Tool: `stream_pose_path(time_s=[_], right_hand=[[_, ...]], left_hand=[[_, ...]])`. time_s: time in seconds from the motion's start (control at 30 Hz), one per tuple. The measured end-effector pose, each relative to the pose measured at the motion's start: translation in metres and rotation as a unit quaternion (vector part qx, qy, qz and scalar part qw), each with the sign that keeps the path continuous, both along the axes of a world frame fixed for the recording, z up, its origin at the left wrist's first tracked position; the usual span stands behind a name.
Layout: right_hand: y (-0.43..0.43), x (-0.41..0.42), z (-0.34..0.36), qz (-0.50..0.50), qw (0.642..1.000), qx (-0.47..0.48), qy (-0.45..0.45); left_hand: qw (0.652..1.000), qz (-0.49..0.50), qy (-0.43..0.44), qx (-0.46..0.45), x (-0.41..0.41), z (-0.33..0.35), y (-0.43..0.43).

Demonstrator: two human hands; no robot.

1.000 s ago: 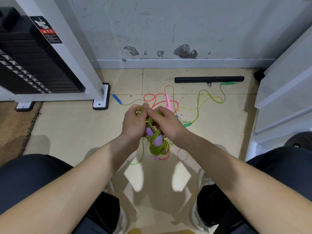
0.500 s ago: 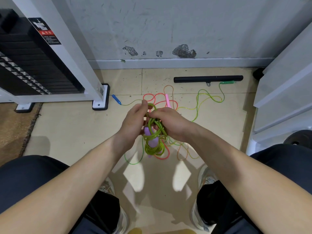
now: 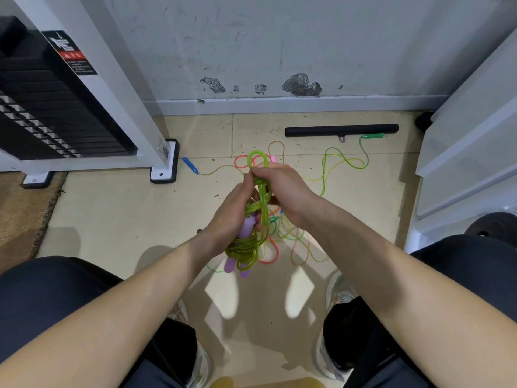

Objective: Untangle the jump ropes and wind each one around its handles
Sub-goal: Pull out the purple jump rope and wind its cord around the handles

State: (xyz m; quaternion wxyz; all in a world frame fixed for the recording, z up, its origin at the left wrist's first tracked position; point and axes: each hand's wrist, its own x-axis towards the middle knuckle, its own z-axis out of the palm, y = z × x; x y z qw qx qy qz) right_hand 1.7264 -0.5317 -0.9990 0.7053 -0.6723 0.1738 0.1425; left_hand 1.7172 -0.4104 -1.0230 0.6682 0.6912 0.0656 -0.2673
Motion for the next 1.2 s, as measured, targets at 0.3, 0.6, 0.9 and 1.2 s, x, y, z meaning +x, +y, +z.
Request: stream_pose_path(time_s=[0.3,0.6,0.9,1.2], right_hand=[[-0.021,0.010,-0.002,0.053,0.993,-0.105,-0.011],[-0.019,0.011,-0.011,0.052,0.987,-0.155,-0.014],[-0.014,0.010,-0.007,0.062,0.989,-0.134,-0.005],[-0.014,0.015,0.002,-0.005,0.991,-0.133,-0.024]], left_hand=[[0.993,-0.096,0.072,0.012,0.000,0.006,0.008],[0.985,-0.141,0.093,0.040,-0.002,-0.002,0.012],[0.983,-0.145,0.110,-0.006,-0.002,-0.003,0.011],[0.973,-0.220,0.028,0.070,-0.008,-0.015,0.009]])
